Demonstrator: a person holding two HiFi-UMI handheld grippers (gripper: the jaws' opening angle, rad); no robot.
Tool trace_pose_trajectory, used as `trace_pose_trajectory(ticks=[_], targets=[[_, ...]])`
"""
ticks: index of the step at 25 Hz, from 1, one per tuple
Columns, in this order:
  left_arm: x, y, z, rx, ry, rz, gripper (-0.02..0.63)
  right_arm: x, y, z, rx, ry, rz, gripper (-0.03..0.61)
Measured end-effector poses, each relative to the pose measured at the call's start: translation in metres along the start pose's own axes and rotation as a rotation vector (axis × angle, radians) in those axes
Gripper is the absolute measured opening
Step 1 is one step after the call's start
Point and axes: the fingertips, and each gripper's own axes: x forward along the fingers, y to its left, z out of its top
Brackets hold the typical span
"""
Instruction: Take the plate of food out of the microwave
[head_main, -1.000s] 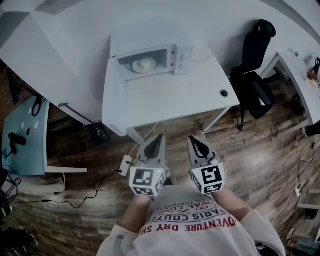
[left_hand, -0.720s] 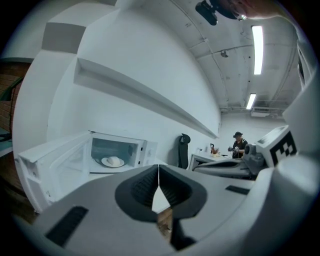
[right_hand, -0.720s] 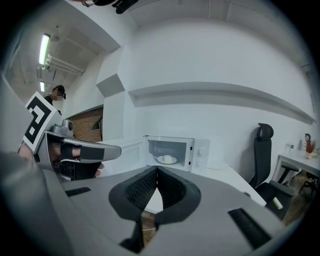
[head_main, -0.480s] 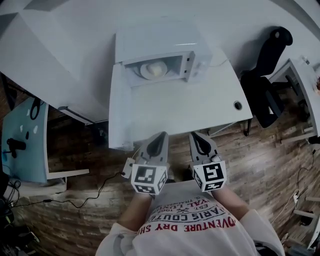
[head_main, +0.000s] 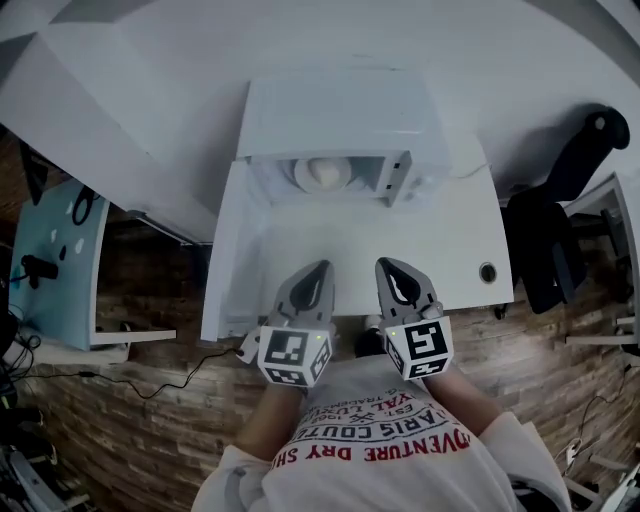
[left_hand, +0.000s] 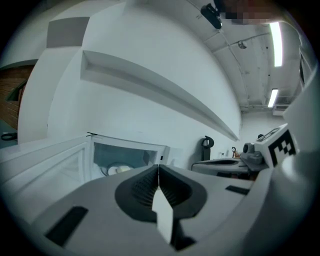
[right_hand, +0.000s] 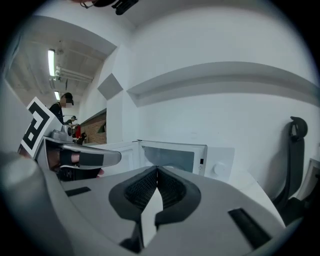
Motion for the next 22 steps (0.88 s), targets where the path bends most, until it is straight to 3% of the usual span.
trace_pose_trajectory(ticks=[9, 15, 22], targets=[[0.077, 0.025, 0.006, -0.053, 0.008, 0.176, 0.008, 0.077, -0.059, 0.007, -0.025, 0.012, 0.155, 0.012], [0.099, 0.041, -0.011, -0.152, 0.011, 0.29, 0.008, 0.109, -0.072, -0.009, -0.03, 0.056, 0.265, 0.012], [0.124, 0.066, -0.04, -0.31, 0.046, 0.317, 0.008, 0.141, -0.086, -0.014, -0.021, 0.064, 0.265, 0.012]])
